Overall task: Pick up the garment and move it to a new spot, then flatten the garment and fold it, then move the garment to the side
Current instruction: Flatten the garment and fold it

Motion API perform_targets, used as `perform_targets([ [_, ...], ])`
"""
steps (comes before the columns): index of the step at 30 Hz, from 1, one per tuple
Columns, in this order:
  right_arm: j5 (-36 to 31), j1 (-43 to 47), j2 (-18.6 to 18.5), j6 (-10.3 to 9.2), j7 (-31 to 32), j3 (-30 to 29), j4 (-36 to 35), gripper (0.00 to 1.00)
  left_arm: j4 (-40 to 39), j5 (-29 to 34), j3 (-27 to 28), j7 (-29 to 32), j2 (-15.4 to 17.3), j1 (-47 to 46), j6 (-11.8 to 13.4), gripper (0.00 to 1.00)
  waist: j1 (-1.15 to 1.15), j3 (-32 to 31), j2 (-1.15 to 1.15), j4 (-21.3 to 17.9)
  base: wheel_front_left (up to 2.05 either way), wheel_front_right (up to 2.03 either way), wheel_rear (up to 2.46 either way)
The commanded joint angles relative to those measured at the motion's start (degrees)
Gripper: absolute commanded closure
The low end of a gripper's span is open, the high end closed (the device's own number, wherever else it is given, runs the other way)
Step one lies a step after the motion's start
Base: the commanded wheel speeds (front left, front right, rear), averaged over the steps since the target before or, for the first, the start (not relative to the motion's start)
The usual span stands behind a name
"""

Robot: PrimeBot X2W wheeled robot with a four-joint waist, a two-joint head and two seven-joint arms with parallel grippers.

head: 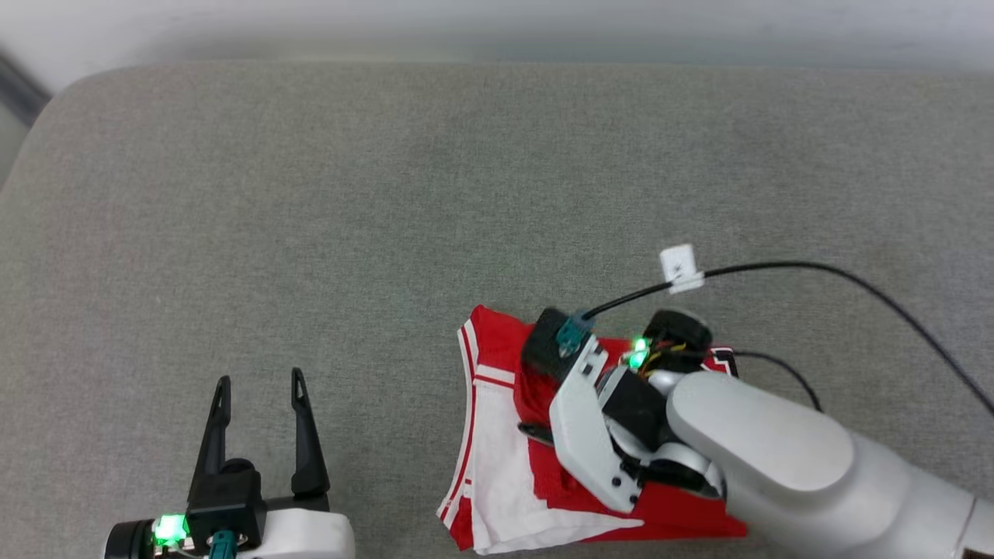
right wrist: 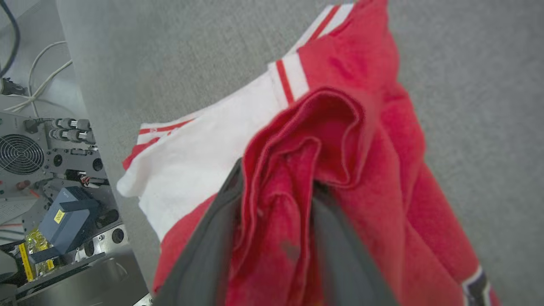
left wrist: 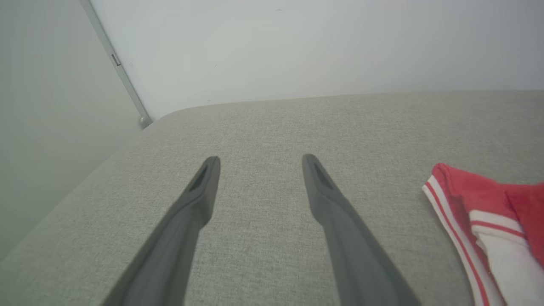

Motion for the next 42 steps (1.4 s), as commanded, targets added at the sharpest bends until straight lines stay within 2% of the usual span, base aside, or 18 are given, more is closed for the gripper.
perform_targets([
  [1, -0.2, -1.2, -0.9, -0.07, -1.6, 0.0, -0.8, 0.00, 0.2, -0.2, 0.4, -0.1, -0.1, 0.5, -0.2, 0.00, -0.01, -0.6, 0.00, -0.4, 0.00, 0.00, 0.00],
  [5, -0.7, -2.1, -3.6, -0.06, -10.2, -2.2, -4.8, 0.00, 0.5, -0.2, 1.1, -0.1, -0.1, 1.5, 0.1, 0.00, -0.01, -2.1, 0.00, -1.7, 0.00, 0.00, 0.00],
  [8, -3.0, -1.7, -5.6, -0.06, -17.5, -6.0, -6.4, 0.00, 0.7, 0.2, 1.5, -0.1, -0.1, 2.0, 0.0, 0.00, -0.01, -3.1, 0.00, -2.7, 0.00, 0.00, 0.00],
  [11, -7.7, 1.0, -6.7, -0.06, -26.6, -13.6, -5.2, 0.00, 0.9, 0.3, 1.9, -0.1, 0.0, 2.5, -0.1, 0.00, -0.01, -4.0, 0.00, -3.5, 0.00, 0.00, 0.00],
  [15, -18.1, 5.8, -5.9, -0.06, -38.2, -25.9, -3.1, 0.00, 0.9, 0.3, 2.5, -0.1, 0.0, 2.7, 0.0, 0.00, -0.01, -4.8, 0.00, -4.3, 0.00, 0.00, 0.00],
  [19, -29.4, 12.7, -3.7, -0.06, -45.1, -38.1, -2.3, 0.00, 0.9, 0.4, 2.7, -0.1, 0.1, 3.2, -0.3, 0.00, -0.01, -5.4, 0.00, -4.9, 0.00, 0.00, 0.00],
  [24, -37.8, 22.8, 1.5, -0.06, -47.0, -52.1, -6.3, 0.00, 0.9, 0.5, 2.9, -0.1, 0.3, 3.8, -0.8, 0.00, -0.01, -6.1, 0.00, -5.6, 0.00, 0.00, 0.00],
  [29, -40.2, 32.6, 7.0, -0.06, -47.1, -62.0, -14.7, 0.00, 0.4, 0.5, 3.1, -0.1, 0.4, 4.4, -1.2, 0.00, -0.01, -6.9, 0.00, -6.1, 0.00, 0.00, 0.00],
  [33, -39.5, 39.1, 10.3, -0.06, -47.1, -66.6, -18.9, 0.00, 0.4, 0.5, 3.0, -0.1, 0.4, 5.0, -1.6, 0.00, -0.01, -7.7, 0.00, -6.3, 0.00, 0.00, 0.00],
  [42, -38.0, 50.4, 13.6, -0.06, -47.1, -68.0, -22.7, 0.00, 0.8, 0.0, 2.7, -0.1, 0.5, 6.9, -3.1, 0.00, -0.01, -10.6, 0.00, -6.5, 0.00, 0.00, 0.00],
])
